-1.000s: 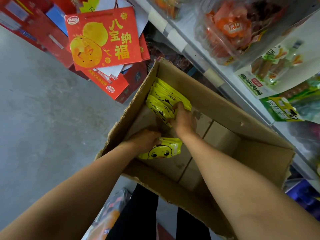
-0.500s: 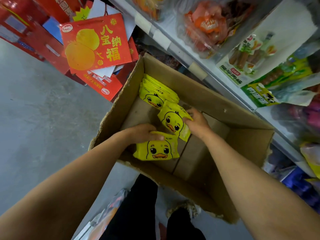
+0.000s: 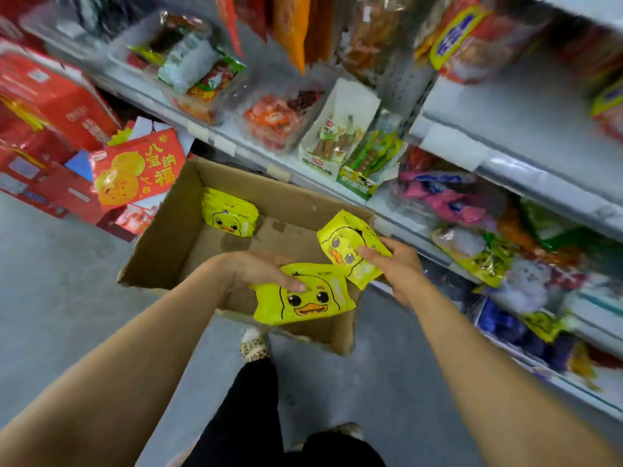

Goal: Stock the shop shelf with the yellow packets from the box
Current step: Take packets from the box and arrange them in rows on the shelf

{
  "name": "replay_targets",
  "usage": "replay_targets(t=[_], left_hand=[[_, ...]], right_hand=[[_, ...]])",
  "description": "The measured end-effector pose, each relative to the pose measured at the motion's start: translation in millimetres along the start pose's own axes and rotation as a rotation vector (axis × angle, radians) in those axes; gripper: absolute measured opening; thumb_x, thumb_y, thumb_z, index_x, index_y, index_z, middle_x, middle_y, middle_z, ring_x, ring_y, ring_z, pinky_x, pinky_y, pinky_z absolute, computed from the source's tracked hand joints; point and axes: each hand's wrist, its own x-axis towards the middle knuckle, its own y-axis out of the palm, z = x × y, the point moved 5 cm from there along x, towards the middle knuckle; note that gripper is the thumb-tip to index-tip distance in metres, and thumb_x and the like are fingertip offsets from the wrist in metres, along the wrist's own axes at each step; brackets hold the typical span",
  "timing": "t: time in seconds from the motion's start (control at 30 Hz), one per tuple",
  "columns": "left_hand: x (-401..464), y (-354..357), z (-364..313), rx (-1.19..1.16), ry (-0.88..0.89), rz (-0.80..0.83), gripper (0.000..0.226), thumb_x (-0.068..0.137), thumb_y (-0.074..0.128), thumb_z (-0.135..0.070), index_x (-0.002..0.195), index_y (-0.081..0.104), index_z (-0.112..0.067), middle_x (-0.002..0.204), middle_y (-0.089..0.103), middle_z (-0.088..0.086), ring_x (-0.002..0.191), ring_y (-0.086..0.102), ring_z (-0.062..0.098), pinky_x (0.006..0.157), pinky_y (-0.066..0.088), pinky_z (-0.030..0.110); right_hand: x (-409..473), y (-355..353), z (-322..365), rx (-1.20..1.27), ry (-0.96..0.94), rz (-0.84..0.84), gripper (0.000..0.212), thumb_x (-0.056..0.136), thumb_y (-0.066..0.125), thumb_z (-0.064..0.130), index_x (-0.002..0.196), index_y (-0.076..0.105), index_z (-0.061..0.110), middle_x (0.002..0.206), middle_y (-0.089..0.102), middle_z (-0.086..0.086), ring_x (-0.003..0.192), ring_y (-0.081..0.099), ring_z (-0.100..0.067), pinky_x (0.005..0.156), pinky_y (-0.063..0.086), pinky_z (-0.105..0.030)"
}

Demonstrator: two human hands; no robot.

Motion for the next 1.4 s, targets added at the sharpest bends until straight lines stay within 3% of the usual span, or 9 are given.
replay_targets(t=[0.13, 0.3, 0.43, 0.6, 0.7, 0.87, 0.97, 1.27, 1.4], left_hand=[[-6, 73, -85, 0.099, 0.126, 0.069, 0.078, 0.063, 0.088, -0.033, 0.132, 0.055, -0.018, 0.120, 0.069, 0.007, 0.108, 0.067, 0.027, 0.092, 0.054, 0.042], [-1, 174, -197, 0.360, 0.259, 0.094, 0.058, 0.073, 0.076, -0.020, 0.127, 0.058, -0.011, 0.121, 0.068, 0.013, 0.110, 0.065, 0.034, 0.096, 0.051, 0.051], [6, 254, -273, 0.569, 0.350, 0.119, 0.062, 0.057, 0.083, -0.038, 0.112, 0.065, -0.014, 0.109, 0.073, 0.010, 0.097, 0.070, 0.028, 0.084, 0.057, 0.040], [21, 342, -347, 0.726, 0.418, 0.219, 0.054, 0.066, 0.082, -0.033, 0.113, 0.064, -0.011, 0.109, 0.072, 0.013, 0.101, 0.068, 0.038, 0.086, 0.054, 0.051], [33, 388, -394, 0.845, 0.469, 0.235, 0.049, 0.069, 0.082, -0.030, 0.111, 0.066, -0.010, 0.108, 0.073, 0.011, 0.095, 0.071, 0.026, 0.082, 0.057, 0.036], [60, 463, -472, 0.985, 0.531, 0.280, 0.041, 0.075, 0.081, -0.025, 0.111, 0.067, -0.012, 0.105, 0.074, 0.006, 0.093, 0.072, 0.021, 0.079, 0.057, 0.034], [82, 514, -525, 1.087, 0.620, 0.243, 0.055, 0.068, 0.079, -0.039, 0.115, 0.065, -0.014, 0.107, 0.074, 0.001, 0.097, 0.071, 0.019, 0.091, 0.054, 0.042], [164, 647, -674, 1.225, 0.768, 0.174, 0.034, 0.073, 0.083, -0.039, 0.099, 0.064, -0.027, 0.105, 0.069, -0.004, 0.102, 0.064, 0.018, 0.088, 0.051, 0.036], [196, 701, -720, 1.270, 0.770, 0.120, 0.055, 0.072, 0.082, -0.044, 0.119, 0.059, -0.025, 0.124, 0.059, -0.006, 0.117, 0.054, 0.016, 0.102, 0.044, 0.038]], right_hand=[[-69, -102, 10, 0.124, -0.023, -0.054, 0.025, 0.080, 0.078, 0.007, 0.102, 0.069, 0.010, 0.098, 0.076, -0.010, 0.080, 0.072, -0.024, 0.072, 0.059, -0.041], [-155, -228, 20, 0.255, -0.105, -0.157, 0.025, 0.081, 0.074, -0.001, 0.098, 0.063, 0.013, 0.091, 0.075, -0.010, 0.073, 0.072, -0.024, 0.069, 0.059, -0.041], [-220, -320, 20, 0.434, -0.210, -0.265, 0.022, 0.088, 0.060, -0.005, 0.101, 0.064, 0.012, 0.088, 0.075, -0.007, 0.070, 0.071, -0.020, 0.058, 0.056, -0.029], [-285, -423, 16, 0.709, -0.387, -0.468, 0.027, 0.083, 0.062, 0.007, 0.110, 0.065, 0.008, 0.091, 0.074, -0.011, 0.073, 0.068, -0.027, 0.058, 0.054, -0.030], [-315, -473, 12, 0.778, -0.447, -0.618, 0.042, 0.076, 0.080, 0.025, 0.112, 0.066, 0.009, 0.097, 0.075, -0.012, 0.075, 0.070, -0.028, 0.056, 0.056, -0.033], [-356, -566, 22, 0.821, -0.593, -0.864, 0.064, 0.068, 0.086, 0.032, 0.123, 0.062, 0.011, 0.114, 0.073, -0.008, 0.102, 0.069, -0.028, 0.089, 0.056, -0.050], [-376, -634, 33, 0.787, -0.656, -0.931, 0.031, 0.083, 0.075, 0.014, 0.113, 0.066, 0.012, 0.108, 0.075, -0.009, 0.097, 0.071, -0.029, 0.089, 0.056, -0.053], [-421, -823, 52, 0.609, -0.754, -1.103, 0.038, 0.086, 0.075, 0.020, 0.122, 0.065, 0.015, 0.111, 0.074, -0.002, 0.104, 0.071, -0.023, 0.094, 0.055, -0.048], [-432, -891, 41, 0.548, -0.738, -1.143, 0.028, 0.085, 0.076, 0.018, 0.113, 0.069, 0.016, 0.107, 0.076, -0.003, 0.101, 0.072, -0.023, 0.092, 0.056, -0.047]])
